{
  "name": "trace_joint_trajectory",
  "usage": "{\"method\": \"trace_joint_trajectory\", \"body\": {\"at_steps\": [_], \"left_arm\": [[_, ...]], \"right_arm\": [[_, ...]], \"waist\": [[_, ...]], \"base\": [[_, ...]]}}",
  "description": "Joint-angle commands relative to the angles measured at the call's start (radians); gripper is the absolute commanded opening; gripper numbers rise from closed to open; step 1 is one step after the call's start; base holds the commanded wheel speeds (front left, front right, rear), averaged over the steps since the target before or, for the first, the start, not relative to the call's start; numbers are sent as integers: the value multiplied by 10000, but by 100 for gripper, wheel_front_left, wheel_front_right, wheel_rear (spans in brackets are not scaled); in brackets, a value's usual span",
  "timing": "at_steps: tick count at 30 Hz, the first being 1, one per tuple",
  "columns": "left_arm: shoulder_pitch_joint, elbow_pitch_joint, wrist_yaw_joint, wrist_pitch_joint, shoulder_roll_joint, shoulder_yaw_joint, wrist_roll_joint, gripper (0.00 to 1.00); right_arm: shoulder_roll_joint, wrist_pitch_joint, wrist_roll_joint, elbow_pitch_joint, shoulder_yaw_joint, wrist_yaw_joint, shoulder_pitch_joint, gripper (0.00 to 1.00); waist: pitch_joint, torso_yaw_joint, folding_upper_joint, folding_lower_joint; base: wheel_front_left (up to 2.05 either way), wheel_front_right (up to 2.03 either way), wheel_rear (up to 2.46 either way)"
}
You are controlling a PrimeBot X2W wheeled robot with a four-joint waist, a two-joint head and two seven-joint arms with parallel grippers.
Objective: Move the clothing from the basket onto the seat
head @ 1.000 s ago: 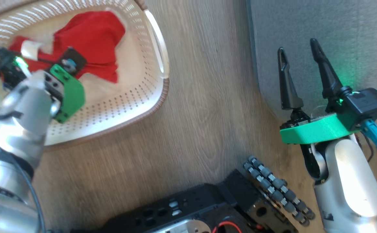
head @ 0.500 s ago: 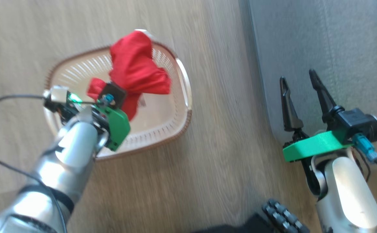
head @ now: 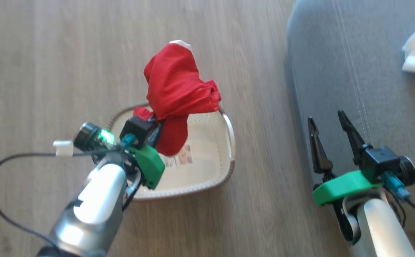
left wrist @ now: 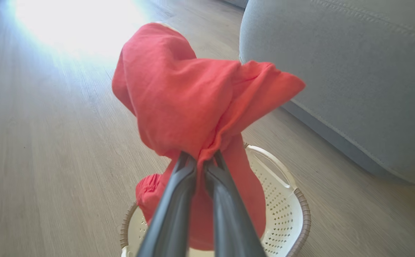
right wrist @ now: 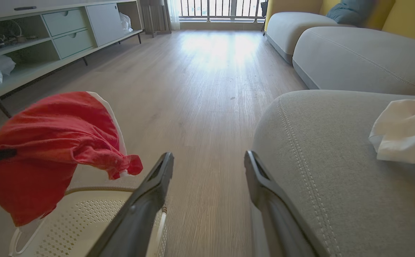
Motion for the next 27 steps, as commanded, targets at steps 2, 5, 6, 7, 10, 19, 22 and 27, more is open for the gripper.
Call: {"method": "trace_joint_trajectory", "body": {"at_steps": [2,5,6,7,10,19,22,27], "left_arm": [[126,-745,-15,-125,93,536,-27,0],[461,-1543,4,-125,34,900,41,0],[589,-1796,23,-125,7,1035,56,0],[724,-2044,46,-125,-21,1167,78,0],[1159,-2791,116,-125,-94,1589,129,0],[2073,-5223,158,-125,-496,2569,390,0],[2280,-5721,165,-125,-590,2592,488,0],[2756,-6820,195,-126,-748,2591,501,0]], "right_arm": [[-95,6,-31,-279,109,69,176,100],[-117,6,4,-255,86,69,355,100],[-127,6,14,-236,103,69,418,100],[-135,6,30,-219,108,69,483,100],[-142,6,90,-236,141,69,649,100],[-147,6,158,-447,122,69,920,100],[-148,6,160,-452,189,69,999,100],[-173,6,207,-472,213,69,1150,100]], "waist": [[-734,522,-1,1],[-1076,702,-1,1],[-1194,756,-1,1],[-1317,806,-1,1],[-1614,897,-1,1],[-2013,1173,-1,1],[-2133,1203,-1,1],[-2434,1244,-1,1]], "base": [[0,0,0],[0,0,0],[0,0,0],[0,0,0],[0,0,0],[0,0,0],[0,0,0],[0,0,0]]}}
